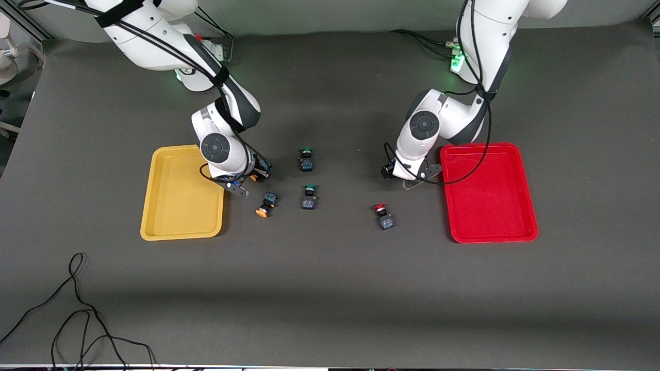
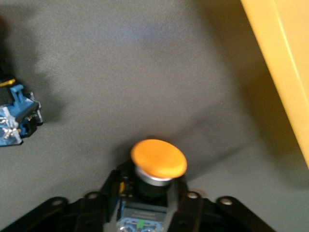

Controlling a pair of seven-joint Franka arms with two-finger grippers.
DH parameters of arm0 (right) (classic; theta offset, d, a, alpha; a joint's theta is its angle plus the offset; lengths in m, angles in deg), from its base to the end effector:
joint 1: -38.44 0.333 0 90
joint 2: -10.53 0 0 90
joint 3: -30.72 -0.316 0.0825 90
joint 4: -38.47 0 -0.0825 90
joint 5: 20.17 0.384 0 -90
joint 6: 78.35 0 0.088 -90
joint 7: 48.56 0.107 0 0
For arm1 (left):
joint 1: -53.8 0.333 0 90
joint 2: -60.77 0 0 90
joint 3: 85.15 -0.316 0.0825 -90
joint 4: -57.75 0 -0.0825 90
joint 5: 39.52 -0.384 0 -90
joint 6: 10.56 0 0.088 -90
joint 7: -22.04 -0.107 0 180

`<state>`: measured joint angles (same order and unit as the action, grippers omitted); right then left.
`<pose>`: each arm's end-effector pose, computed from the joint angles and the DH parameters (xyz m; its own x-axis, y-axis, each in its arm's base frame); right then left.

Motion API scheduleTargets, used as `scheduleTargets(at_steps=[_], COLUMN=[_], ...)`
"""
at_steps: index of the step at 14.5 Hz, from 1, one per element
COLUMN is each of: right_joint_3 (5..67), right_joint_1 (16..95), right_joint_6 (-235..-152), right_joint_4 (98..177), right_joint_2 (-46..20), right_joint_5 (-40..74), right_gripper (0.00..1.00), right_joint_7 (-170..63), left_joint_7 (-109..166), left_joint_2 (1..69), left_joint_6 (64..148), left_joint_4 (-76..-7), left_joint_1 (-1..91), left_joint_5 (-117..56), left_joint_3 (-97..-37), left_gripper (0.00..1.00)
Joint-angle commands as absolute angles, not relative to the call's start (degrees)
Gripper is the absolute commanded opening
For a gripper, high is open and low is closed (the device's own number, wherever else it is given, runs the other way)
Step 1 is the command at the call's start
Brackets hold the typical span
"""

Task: Place red and yellow buttons in trays
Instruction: 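Place the yellow button in the yellow tray while the left gripper places red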

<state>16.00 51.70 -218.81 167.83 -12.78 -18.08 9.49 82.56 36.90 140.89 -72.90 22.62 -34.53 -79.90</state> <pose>0.4529 0.2474 0.1711 0.8201 -0.5337 -0.2065 -0.5228 -0.8455 0.1091 0.4228 -0.3118 0.1667 0.8712 0.4822 -0.0924 0.4832 -0.8754 -0.0123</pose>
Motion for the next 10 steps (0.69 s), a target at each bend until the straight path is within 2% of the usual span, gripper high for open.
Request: scheduleTargets(at_steps=[1, 2, 3, 5, 7, 10], right_joint_3=[15.61, 15.69, 15.78, 16.74, 22.51, 34.12], right_joint_1=[50.84, 50.49, 49.96, 49.08, 48.20, 48.20], right_joint_6=[-217.93, -215.83, -212.77, -207.05, -202.65, -203.41], right_joint_4=[168.11, 167.76, 167.41, 167.14, 167.32, 168.54], right_joint_2=[-9.35, -7.77, -5.57, -0.13, 4.01, 2.63], right_joint_5=[-17.18, -17.18, -16.22, -14.46, -14.46, -14.46], right_gripper=[0.05, 0.05, 0.05, 0.05, 0.05, 0.08], right_joint_7=[10.24, 10.15, 9.54, 4.82, -3.34, -18.81], left_joint_7=[83.56, 83.65, 83.65, 83.74, 83.56, 81.90], left_joint_2=[37.56, 37.83, 38.09, 39.75, 43.96, 50.47], left_joint_6=[140.87, 140.70, 140.35, 139.47, 133.36, 109.41], left_joint_4=[-72.94, -72.85, -72.85, -72.76, -71.63, -61.91], left_joint_1=[22.25, 22.34, 22.43, 22.51, 24.26, 29.62], left_joint_5=[-34.16, -34.16, -34.16, -34.24, -34.24, -34.24], left_joint_3=[-80.05, -80.05, -80.13, -80.14, -80.31, -80.40], left_gripper=[0.35, 0.11, 0.00, 0.00, 0.00, 0.00])
